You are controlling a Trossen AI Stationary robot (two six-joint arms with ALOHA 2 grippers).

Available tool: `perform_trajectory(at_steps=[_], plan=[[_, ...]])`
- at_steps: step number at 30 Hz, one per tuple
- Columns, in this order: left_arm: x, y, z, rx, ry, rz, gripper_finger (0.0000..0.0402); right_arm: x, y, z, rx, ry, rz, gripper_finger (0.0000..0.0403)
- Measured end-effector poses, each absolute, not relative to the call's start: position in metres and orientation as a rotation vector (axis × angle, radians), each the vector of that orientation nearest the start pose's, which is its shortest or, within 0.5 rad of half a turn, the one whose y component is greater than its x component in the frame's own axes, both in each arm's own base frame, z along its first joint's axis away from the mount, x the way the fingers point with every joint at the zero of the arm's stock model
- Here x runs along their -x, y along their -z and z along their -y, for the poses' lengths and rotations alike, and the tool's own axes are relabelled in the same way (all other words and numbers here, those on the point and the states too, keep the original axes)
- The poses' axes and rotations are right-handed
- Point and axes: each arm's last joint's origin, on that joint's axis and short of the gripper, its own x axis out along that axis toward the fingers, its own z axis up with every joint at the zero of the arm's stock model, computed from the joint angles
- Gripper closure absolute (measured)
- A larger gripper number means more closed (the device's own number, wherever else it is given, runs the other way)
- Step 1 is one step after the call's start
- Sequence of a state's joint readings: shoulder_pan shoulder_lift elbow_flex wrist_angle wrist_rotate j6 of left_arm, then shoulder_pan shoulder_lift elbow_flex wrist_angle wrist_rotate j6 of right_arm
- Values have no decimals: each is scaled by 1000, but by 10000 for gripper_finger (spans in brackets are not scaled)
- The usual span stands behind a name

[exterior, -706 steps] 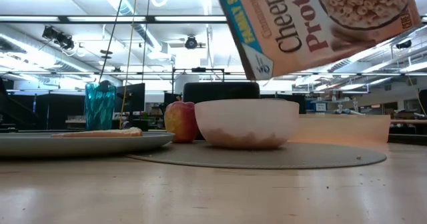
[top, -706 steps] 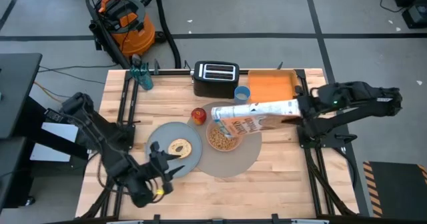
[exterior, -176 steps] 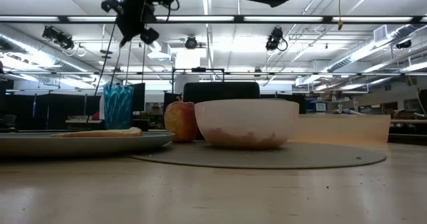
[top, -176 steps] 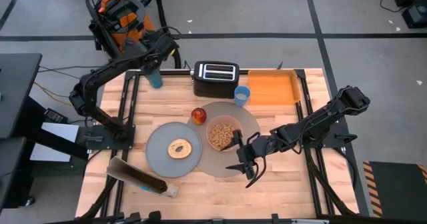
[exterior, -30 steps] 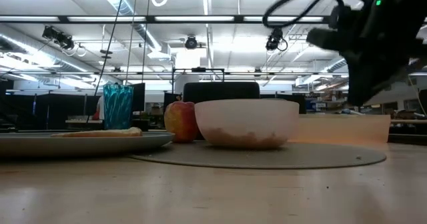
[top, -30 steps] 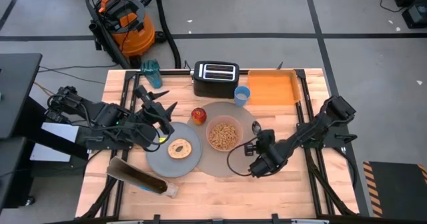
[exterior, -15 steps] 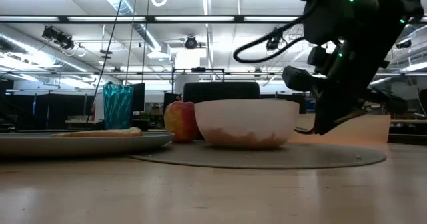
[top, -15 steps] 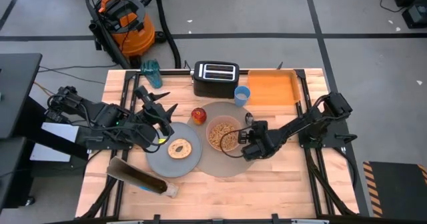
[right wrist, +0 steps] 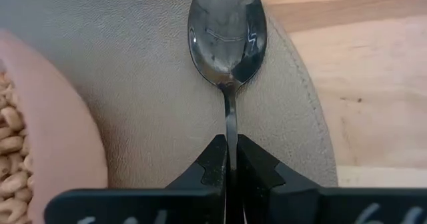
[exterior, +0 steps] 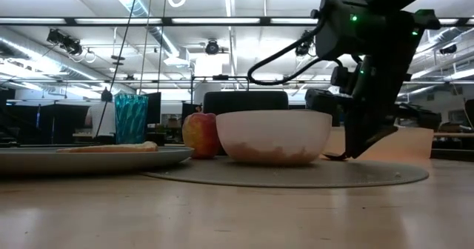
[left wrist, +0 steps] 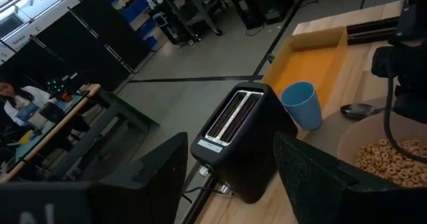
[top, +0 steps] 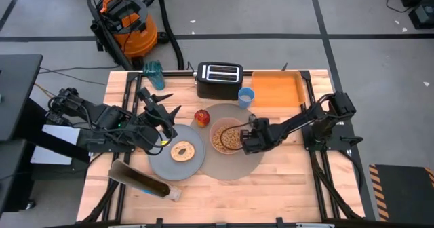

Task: Arrange a breakfast setting
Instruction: Put the black spoon on the gray placemat beside the orange bowl

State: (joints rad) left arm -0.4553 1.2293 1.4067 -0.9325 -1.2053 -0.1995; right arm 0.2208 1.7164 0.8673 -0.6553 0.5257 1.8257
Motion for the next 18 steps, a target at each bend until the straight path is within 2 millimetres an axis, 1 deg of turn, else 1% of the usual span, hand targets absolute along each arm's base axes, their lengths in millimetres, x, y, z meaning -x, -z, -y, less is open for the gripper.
perform_trajectory(at_steps=[8, 18], plan=[[-209, -402, 72, -368, -757, -431, 171, -269, -127, -38, -968, 1301, -749, 366], [-210, -403, 73, -364, -755, -422, 171, -269, -127, -37, -976, 1297, -757, 364]])
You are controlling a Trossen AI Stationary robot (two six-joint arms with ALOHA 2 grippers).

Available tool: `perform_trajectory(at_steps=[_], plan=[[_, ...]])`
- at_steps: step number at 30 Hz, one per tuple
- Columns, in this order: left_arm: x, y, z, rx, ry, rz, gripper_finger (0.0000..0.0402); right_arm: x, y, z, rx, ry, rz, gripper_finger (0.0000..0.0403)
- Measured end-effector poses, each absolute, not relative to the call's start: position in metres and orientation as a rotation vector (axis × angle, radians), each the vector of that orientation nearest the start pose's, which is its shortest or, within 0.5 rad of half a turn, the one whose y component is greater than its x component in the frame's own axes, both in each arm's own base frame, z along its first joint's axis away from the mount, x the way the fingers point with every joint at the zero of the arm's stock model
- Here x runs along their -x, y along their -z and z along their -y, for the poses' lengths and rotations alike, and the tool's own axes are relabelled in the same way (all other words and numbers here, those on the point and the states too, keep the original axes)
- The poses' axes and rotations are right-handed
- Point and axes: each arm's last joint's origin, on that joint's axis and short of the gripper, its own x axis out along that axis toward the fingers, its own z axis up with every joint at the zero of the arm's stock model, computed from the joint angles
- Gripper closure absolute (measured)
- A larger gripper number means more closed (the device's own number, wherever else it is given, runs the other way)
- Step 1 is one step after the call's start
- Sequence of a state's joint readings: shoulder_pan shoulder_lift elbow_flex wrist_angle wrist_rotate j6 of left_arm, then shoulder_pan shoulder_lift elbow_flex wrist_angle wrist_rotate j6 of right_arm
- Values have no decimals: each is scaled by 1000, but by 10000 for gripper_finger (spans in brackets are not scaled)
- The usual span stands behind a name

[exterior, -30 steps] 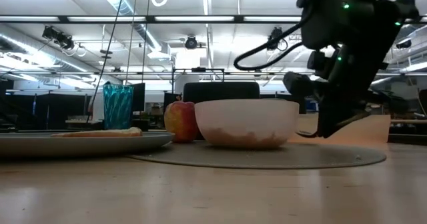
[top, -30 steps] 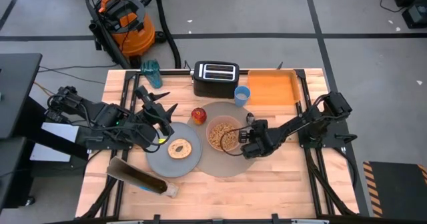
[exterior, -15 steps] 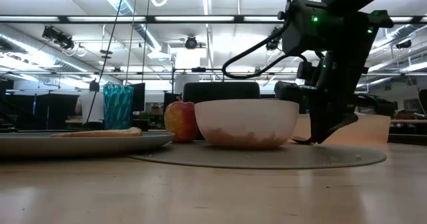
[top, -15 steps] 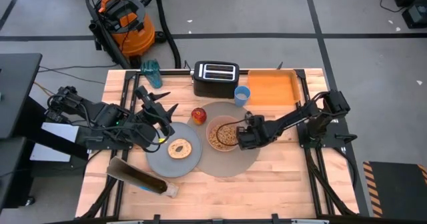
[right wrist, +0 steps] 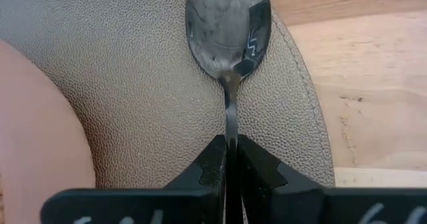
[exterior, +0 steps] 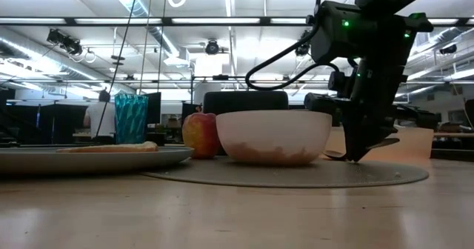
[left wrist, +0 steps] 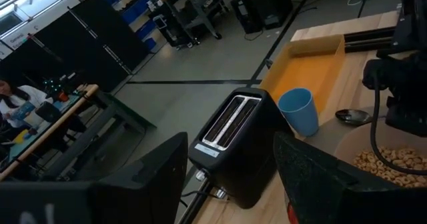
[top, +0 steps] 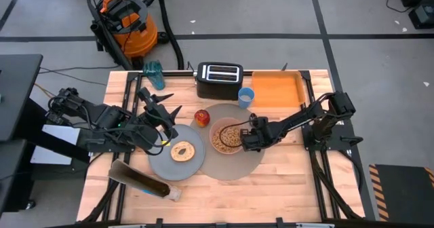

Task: Arrange a breakfast setting
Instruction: Put the black spoon on the gray placemat beside the orange bowl, then return to Home Position

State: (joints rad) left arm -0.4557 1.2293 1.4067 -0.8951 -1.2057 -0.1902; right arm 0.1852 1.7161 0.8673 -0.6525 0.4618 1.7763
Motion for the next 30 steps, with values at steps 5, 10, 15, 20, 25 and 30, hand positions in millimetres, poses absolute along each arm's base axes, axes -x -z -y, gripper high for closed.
perform_trajectory(at_steps=[5, 10, 15, 20, 25, 30], plan=[[-210, -403, 74, -365, -750, -421, 171, -270, -127, -35, -988, 1298, -769, 357], [-209, -403, 78, -369, -730, -417, 171, -270, -127, -35, -992, 1297, -769, 339], [-207, -403, 84, -370, -693, -416, 171, -270, -127, -34, -989, 1296, -770, 318], [-205, -402, 88, -383, -662, -424, 171, -268, -134, -33, -959, 1275, -785, 310], [-205, -400, 90, -366, -547, -473, 171, -257, -163, -31, -908, 1213, -756, 309], [-207, -398, 89, -353, -488, -511, 172, -246, -201, -36, -734, 991, -713, 309]])
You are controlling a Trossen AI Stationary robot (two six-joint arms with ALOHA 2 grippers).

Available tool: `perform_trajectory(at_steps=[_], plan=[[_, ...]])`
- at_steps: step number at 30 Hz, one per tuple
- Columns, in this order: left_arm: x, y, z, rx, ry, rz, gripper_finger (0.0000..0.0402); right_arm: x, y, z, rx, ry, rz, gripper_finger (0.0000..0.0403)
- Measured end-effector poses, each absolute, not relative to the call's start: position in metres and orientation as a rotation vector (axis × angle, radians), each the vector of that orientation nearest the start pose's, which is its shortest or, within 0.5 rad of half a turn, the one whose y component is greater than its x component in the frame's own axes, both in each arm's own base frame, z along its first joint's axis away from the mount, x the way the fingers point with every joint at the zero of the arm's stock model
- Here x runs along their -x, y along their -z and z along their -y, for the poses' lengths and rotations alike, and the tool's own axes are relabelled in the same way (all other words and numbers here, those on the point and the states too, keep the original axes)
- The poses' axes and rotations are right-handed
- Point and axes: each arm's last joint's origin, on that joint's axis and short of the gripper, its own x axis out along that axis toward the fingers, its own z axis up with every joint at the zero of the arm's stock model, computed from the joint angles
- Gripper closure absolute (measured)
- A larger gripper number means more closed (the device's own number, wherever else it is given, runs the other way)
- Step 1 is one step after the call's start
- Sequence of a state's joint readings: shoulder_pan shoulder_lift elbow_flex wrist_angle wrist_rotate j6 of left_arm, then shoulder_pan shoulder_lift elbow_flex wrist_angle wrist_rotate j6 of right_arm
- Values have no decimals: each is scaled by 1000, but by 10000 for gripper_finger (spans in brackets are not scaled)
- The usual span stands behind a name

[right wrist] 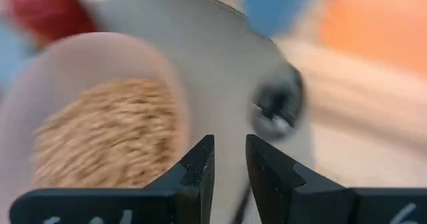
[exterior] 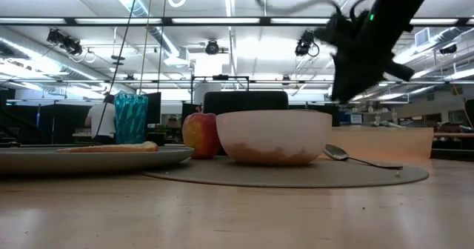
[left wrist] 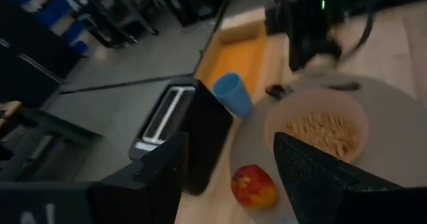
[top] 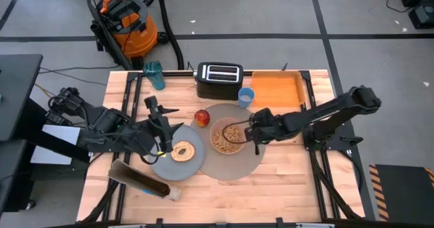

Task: Arrange a breakfast setting
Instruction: Return to Home Position

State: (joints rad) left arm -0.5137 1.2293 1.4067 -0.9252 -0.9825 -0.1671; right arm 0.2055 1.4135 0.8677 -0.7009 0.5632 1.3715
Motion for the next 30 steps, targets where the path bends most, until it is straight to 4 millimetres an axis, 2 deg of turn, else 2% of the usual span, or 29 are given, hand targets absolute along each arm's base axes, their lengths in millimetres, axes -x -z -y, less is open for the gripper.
perform_trajectory(at_steps=[6, 9, 11, 15, 17, 23, 26, 30], plan=[[-203, -399, 64, -280, -452, -588, 207, -251, -225, -56, -466, 661, -676, 314], [-201, -398, 52, -242, -395, -605, 234, -260, -226, -71, -330, 521, -648, 322], [-200, -392, 47, -238, -295, -591, 253, -268, -223, -82, -236, 432, -637, 329], [-197, -360, 45, -232, 14, -501, 286, -283, -214, -103, -118, 288, -589, 348], [-193, -344, 42, -216, 80, -429, 299, -290, -211, -114, -86, 217, -545, 359], [-176, -299, 28, -195, 27, -318, 330, -297, -210, -142, 76, -36, -446, 394], [-167, -282, 21, -161, 5, -293, 339, -293, -218, -144, 129, -77, -420, 394], [-157, -263, 13, -74, 81, -266, 350, -283, -239, -143, 195, -121, -350, 383]])
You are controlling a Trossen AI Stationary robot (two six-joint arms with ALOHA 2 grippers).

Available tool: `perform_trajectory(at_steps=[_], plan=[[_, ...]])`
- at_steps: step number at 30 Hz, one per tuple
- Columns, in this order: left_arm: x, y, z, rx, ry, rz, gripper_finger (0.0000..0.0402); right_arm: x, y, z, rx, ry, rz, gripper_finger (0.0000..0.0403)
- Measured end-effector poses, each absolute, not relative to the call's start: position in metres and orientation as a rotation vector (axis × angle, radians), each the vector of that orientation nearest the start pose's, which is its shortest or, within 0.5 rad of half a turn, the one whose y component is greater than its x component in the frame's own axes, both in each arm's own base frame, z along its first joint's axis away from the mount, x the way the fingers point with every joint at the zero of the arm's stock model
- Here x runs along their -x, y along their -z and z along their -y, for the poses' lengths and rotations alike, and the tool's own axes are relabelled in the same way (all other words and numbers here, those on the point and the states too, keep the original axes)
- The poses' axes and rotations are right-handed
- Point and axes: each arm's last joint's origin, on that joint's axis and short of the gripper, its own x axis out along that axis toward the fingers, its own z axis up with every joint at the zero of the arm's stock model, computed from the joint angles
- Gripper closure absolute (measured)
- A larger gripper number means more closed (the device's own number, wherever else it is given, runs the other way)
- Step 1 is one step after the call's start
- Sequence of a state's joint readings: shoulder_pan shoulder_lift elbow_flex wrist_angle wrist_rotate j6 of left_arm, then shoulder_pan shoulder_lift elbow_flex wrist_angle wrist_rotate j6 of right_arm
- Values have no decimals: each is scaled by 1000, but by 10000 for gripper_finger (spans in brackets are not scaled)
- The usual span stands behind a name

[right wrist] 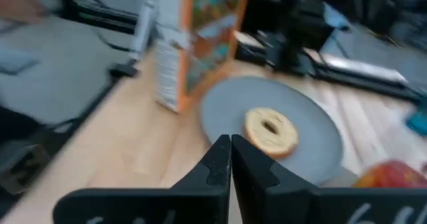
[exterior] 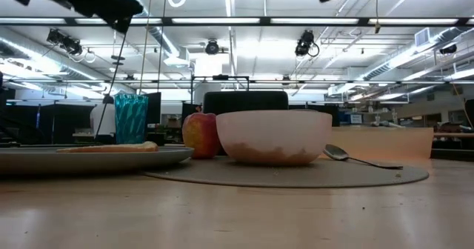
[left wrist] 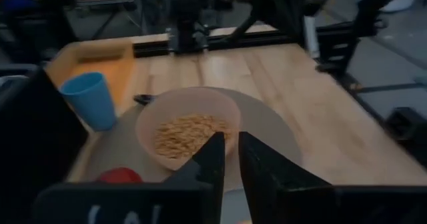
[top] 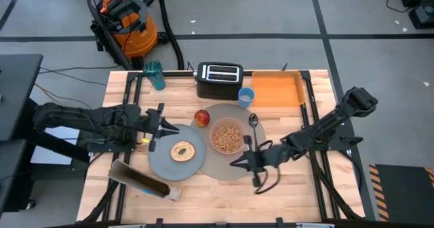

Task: Arrange a breakfast setting
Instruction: Return to Home Position

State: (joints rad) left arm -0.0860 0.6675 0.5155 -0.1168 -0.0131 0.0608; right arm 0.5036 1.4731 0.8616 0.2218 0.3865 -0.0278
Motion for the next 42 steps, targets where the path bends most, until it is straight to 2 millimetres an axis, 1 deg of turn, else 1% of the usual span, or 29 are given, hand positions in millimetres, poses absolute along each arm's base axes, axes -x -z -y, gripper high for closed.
perform_trajectory(at_steps=[3, 5, 7, 9, 14, 17, 19, 22, 24, 26, 29, 31, 32, 34, 36, 38, 40, 42], plan=[[-148, -252, 9, -40, 87, -261, 359, -268, -243, -136, 179, -196, -294, 384], [-144, -246, 7, -35, 77, -233, 363, -257, -241, -125, 125, -234, -254, 390], [-140, -241, 7, -23, 73, -184, 367, -242, -236, -111, 68, -235, -239, 395], [-136, -233, 6, -12, 74, -142, 367, -223, -231, -99, 27, -219, -232, 397], [-126, -213, 6, -3, 66, -86, 367, -173, -230, -73, -51, -162, -110, 390], [-122, -210, 5, 10, 33, -37, 367, -154, -237, -48, -144, -70, -25, 391], [-121, -208, 4, 16, 13, -9, 367, -144, -241, -30, -179, -20, -15, 395], [-119, -207, 4, 21, 11, 21, 367, -131, -245, -15, -183, -55, -5, 397], [-119, -207, 4, 35, 11, 27, 367, -124, -247, -11, -173, -92, 11, 396], [-119, -207, 4, 41, 11, 20, 367, -116, -247, -12, -143, -135, 65, 396], [-119, -207, 4, 34, 11, 20, 367, -106, -239, -12, -89, -147, 130, 398], [-119, -207, 4, 24, 11, 21, 367, -101, -232, -11, -89, -135, 155, 398], [-119, -207, 4, 23, 11, 21, 367, -98, -231, -9, -90, -116, 173, 398], [-119, -207, 4, 23, 12, 21, 367, -92, -235, -4, -83, -65, 192, 398], [-119, -207, 4, 24, 12, 21, 367, -83, -242, 0, -60, -24, 198, 398], [-119, -207, 4, 39, 12, 20, 367, -73, -249, 0, -52, -75, 230, 398], [-119, -207, 5, 42, 18, 19, 367, -71, -248, -3, -62, -164, 233, 398], [-119, -206, 6, 40, 28, 18, 367, -77, -235, -3, -95, -188, 173, 398]])
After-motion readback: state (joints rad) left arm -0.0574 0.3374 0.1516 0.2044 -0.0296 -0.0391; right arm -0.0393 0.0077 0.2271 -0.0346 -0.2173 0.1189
